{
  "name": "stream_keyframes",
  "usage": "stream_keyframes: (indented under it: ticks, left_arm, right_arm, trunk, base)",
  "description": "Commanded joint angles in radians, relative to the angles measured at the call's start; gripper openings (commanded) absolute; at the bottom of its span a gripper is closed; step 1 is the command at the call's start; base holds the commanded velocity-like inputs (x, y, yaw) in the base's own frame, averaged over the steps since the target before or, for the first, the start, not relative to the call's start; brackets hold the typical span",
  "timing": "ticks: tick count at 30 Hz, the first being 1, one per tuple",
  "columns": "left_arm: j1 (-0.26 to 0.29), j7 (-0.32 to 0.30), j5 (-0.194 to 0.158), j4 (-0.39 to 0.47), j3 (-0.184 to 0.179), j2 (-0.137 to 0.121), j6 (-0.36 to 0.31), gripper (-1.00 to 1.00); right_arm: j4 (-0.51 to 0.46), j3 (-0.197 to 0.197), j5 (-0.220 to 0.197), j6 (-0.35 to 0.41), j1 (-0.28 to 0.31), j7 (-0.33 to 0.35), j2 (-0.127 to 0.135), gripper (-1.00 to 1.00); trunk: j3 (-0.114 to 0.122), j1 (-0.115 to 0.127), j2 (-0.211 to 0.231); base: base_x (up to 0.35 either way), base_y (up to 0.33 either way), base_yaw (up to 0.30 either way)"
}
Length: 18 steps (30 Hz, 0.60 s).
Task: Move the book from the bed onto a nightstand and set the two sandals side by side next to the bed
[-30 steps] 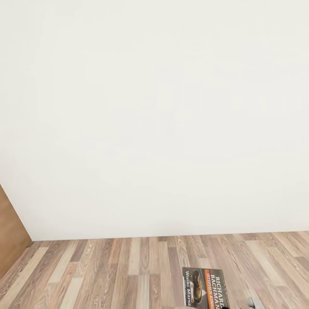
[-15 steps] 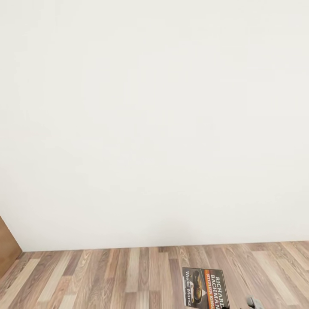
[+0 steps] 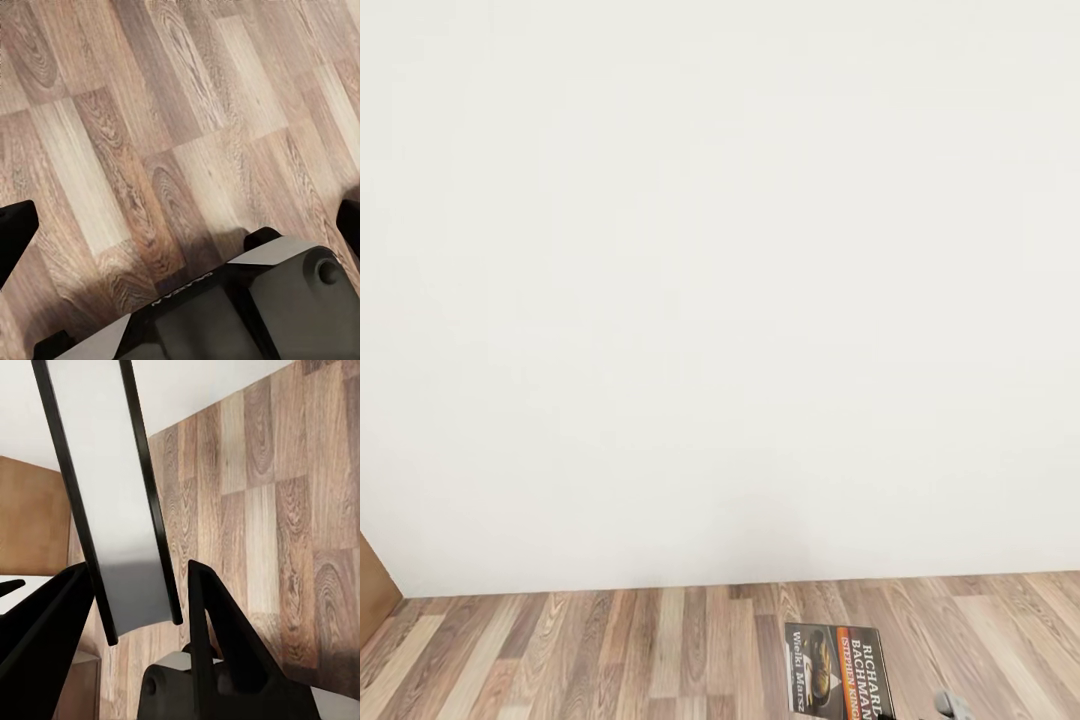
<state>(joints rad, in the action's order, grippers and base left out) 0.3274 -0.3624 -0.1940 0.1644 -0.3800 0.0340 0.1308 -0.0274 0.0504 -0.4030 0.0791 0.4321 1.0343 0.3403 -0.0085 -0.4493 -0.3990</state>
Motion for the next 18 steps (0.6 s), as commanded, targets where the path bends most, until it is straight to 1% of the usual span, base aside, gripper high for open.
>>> stream_keyframes:
  ticks: [1,6,18]
  left_arm:
    - [0.001,-0.001,-0.01,-0.002,-0.008,0.0,0.004,1.0]
    - [0.001,-0.001,-0.01,-0.002,-0.008,0.0,0.003,1.0]
    - [0.001,-0.001,-0.01,-0.002,-0.008,0.0,0.003,1.0]
  right_arm:
    - [0.0,0.002,-0.01,0.008,0.0,0.003,0.0,-1.0]
    - [0.0,0.002,-0.01,0.008,0.0,0.003,0.0,-1.0]
    - [-0.001,0.002,-0.01,0.008,0.0,0.003,0.0,-1.0]
  trunk:
    - [-0.001,-0.001,-0.001]
    - [-0.001,-0.001,-0.001]
    - [-0.001,-0.001,-0.001]
  base:
    - [0.218,0.0,0.0]
    - [0.288,0.0,0.0]
    - [0.327,0.0,0.0]
